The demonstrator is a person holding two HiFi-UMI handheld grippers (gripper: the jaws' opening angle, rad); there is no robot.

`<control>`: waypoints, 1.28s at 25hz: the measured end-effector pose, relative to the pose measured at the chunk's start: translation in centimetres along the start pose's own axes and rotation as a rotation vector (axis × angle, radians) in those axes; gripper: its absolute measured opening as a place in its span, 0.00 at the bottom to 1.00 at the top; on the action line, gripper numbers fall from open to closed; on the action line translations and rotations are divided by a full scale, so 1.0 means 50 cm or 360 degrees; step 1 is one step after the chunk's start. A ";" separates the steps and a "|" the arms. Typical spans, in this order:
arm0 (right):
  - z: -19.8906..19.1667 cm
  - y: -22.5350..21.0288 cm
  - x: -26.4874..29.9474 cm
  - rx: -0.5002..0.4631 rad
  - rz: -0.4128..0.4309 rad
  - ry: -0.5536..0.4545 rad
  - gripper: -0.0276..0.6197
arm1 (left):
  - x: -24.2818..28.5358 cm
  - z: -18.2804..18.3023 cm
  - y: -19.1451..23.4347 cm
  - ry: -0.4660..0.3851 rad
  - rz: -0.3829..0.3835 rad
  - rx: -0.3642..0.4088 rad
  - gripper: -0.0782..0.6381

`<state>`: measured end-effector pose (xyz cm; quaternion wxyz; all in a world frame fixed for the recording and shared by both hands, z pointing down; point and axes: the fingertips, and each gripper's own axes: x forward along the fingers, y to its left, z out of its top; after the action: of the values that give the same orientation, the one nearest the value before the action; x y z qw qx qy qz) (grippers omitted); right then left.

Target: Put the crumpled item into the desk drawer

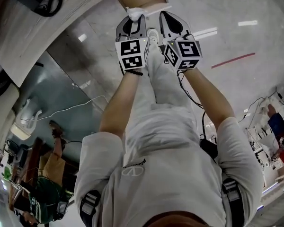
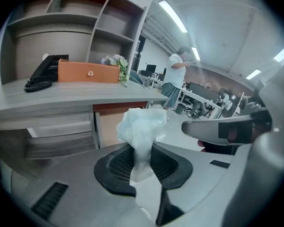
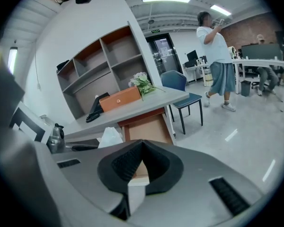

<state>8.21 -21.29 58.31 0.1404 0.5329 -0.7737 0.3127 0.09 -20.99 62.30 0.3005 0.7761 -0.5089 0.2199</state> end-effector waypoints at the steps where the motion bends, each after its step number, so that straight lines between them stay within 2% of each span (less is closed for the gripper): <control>1: -0.010 -0.003 0.007 0.0006 0.0002 0.0003 0.04 | 0.006 -0.007 0.003 -0.0003 0.0008 -0.0004 0.22; 13: -0.086 -0.040 0.112 0.0028 0.0011 0.0002 0.04 | 0.111 -0.063 0.055 -0.0033 0.0054 -0.0080 0.22; 20: -0.125 -0.064 0.143 0.0031 -0.0003 0.0019 0.04 | 0.155 -0.086 0.049 -0.0009 0.0057 -0.0116 0.22; 26: -0.154 -0.085 0.175 0.0040 0.0001 0.0059 0.04 | 0.186 -0.113 0.054 0.0042 0.0071 -0.0080 0.22; 32: -0.175 -0.088 0.213 0.0029 0.0000 0.0064 0.04 | 0.212 -0.130 0.078 0.0040 0.0064 -0.0107 0.22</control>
<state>7.04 -24.62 72.34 0.1510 0.5277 -0.7677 0.3306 0.32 -24.63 74.81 0.3284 0.7524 -0.5277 0.2183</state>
